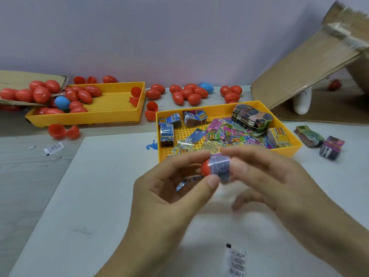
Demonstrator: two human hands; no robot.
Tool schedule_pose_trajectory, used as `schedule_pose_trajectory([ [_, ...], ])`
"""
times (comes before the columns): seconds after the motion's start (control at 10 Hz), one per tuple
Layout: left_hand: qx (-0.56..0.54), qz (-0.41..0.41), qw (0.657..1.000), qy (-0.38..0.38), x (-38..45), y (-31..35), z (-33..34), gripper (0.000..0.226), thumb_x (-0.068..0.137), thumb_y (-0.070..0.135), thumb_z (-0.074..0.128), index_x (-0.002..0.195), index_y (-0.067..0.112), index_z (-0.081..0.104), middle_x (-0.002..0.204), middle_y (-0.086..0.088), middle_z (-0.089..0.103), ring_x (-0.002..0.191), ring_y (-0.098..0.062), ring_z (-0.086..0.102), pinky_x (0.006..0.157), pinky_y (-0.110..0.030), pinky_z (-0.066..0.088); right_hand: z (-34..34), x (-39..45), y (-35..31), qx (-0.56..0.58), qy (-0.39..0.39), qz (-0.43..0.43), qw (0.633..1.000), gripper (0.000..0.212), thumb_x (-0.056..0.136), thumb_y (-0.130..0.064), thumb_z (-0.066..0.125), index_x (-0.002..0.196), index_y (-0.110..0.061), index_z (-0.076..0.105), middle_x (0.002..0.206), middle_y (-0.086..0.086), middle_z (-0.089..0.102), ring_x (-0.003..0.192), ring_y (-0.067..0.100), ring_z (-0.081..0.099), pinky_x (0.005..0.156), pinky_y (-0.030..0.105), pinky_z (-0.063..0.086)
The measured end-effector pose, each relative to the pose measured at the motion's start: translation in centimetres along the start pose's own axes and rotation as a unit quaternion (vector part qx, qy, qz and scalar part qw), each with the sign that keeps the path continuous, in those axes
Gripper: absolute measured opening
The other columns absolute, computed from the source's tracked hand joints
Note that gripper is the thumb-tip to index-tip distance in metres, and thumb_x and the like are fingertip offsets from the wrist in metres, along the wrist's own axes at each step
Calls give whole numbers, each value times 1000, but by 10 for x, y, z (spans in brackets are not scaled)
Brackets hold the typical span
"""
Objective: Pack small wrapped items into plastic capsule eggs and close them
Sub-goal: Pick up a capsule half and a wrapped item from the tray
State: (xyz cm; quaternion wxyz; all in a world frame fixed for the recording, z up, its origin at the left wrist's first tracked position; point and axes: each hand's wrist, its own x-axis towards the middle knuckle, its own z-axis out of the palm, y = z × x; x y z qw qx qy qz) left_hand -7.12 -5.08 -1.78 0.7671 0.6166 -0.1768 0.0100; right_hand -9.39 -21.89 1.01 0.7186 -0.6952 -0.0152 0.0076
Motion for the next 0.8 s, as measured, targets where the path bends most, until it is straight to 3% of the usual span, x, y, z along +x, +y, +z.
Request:
schedule_pose_trajectory([
  [0.1, 14, 34, 999, -28, -1, -1, -1, 44, 71, 2, 79, 109, 24, 72, 103, -5, 74, 95, -20, 72, 79, -22, 55, 3, -9, 1, -6, 6, 13, 1000, 29, 74, -37, 78, 83, -10, 78, 75, 15, 72, 60, 19, 65, 43, 26, 48],
  [0.2, 11, -6, 1000, -15, -1, -3, -3, 45, 73, 12, 76, 114, 30, 69, 104, 0, 70, 94, -20, 70, 77, -26, 57, 4, -8, 5, -39, 54, -75, 995, 22, 72, -30, 76, 93, -23, 78, 78, 9, 75, 65, 18, 70, 48, 25, 51],
  [0.3, -61, -117, 991, -28, 1, 1, -3, 36, 70, 41, 70, 100, 22, 75, 84, -11, 64, 70, -25, 65, 63, -33, 56, 4, -10, 13, -121, 62, -137, 981, 36, 72, -20, 78, 105, -36, 75, 95, -2, 76, 84, 17, 71, 57, 26, 55],
  [0.4, -43, -112, 992, -36, 1, 0, -2, 32, 75, 44, 70, 92, 17, 75, 75, -9, 66, 62, -19, 64, 57, -34, 56, 5, -12, 13, -122, 25, -145, 982, 40, 75, -11, 74, 107, -35, 76, 102, 0, 75, 93, 19, 69, 65, 22, 54],
  [0.5, -43, -73, 996, -24, 0, 1, -2, 29, 75, 34, 73, 100, 18, 74, 87, -10, 73, 73, -23, 71, 64, -33, 60, 4, -12, 8, -61, 27, -121, 990, 38, 75, -13, 72, 107, -34, 76, 105, 2, 74, 96, 18, 69, 66, 24, 56],
  [0.6, -4, -27, 999, -28, 1, 3, -1, 28, 75, 28, 75, 103, 23, 74, 95, -7, 74, 83, -26, 73, 70, -29, 60, -2, -10, 7, 16, 27, -55, 998, 34, 73, -36, 79, 105, -28, 77, 102, 6, 75, 91, 21, 71, 61, 29, 57],
  [0.7, 31, 4, 999, -26, -1, 3, -1, 33, 75, 15, 80, 104, 27, 73, 98, -4, 74, 89, -21, 71, 75, -25, 57, 2, -15, 5, -1, 24, -48, 999, 32, 75, -39, 78, 101, -20, 78, 94, 10, 76, 84, 25, 72, 56, 30, 57],
  [0.8, 30, 19, 999, -28, 0, 3, 4, 47, 75, 7, 76, 116, 28, 68, 108, -4, 72, 93, -18, 71, 77, -18, 54, 10, -18, 5, -91, 89, -126, 984, 28, 74, -24, 84, 101, -22, 78, 92, 4, 77, 83, 21, 74, 63, 29, 59],
])
